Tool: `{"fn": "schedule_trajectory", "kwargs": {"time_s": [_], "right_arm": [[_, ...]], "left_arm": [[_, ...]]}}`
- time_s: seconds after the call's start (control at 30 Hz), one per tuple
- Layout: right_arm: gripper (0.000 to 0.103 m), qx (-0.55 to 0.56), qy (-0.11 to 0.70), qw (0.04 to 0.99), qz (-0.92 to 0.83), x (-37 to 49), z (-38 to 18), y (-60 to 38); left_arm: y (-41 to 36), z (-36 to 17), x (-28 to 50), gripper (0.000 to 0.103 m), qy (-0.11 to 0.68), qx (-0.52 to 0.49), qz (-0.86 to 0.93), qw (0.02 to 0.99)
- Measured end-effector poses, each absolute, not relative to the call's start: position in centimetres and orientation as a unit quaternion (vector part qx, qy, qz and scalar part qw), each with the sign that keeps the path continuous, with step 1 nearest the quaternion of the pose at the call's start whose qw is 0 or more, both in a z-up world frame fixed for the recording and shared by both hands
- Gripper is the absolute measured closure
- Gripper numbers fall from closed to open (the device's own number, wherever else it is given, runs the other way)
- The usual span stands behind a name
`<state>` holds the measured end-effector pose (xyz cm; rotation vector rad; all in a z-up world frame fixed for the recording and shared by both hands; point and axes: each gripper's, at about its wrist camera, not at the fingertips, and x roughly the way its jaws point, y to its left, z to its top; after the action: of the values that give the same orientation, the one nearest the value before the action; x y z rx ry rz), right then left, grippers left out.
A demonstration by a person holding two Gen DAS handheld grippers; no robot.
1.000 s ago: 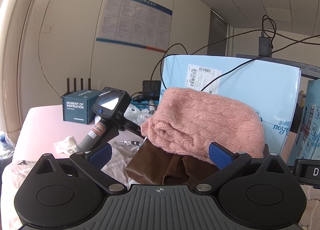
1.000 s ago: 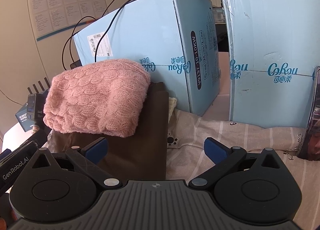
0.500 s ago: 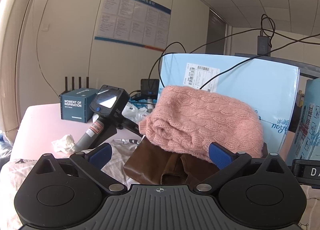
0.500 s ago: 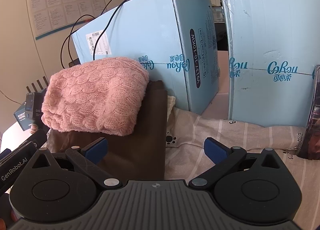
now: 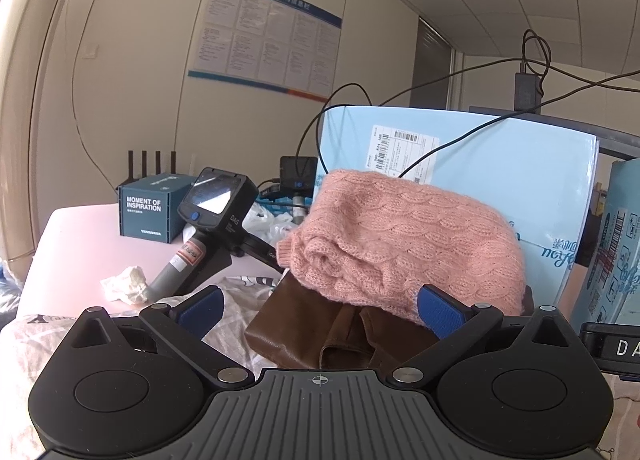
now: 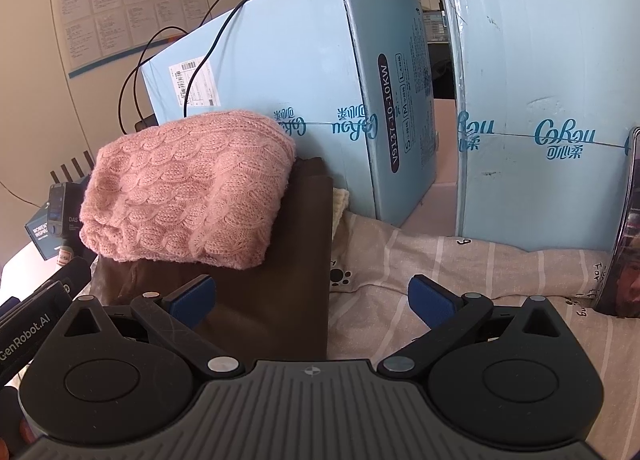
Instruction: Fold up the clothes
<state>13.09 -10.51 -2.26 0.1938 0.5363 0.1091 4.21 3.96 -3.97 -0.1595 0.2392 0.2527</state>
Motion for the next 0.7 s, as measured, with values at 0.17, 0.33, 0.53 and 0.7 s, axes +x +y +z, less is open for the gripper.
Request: {"fn": "schedule_trajectory", "kwargs": {"time_s": [0.17,0.33,0.53,0.7], "right_arm": [[0.0,0.095,0.265,0.958,0.054,13.15,-2.31,-10.51],[0.0,0.096,0.267,0.957,0.054,13.2,-2.36,-10.52],[0.0,0.094,0.266,0.958,0.052,13.2,-2.36,-10.48],[0.0,0.093,0.266,0.958,0.051,13.21,-2.35,-10.47]], "left_arm": [[3.97,-3.99,4.15,0.0,0.118,-0.081,0.125,0.982],[3.92,-3.97,4.11,0.0,0.117,-0.082,0.122,0.982],[3.94,-3.99,4.2,0.0,0.118,-0.081,0.122,0.982],[4.01,-4.02,4.24,0.0,0.117,-0.082,0.123,0.982]]}}
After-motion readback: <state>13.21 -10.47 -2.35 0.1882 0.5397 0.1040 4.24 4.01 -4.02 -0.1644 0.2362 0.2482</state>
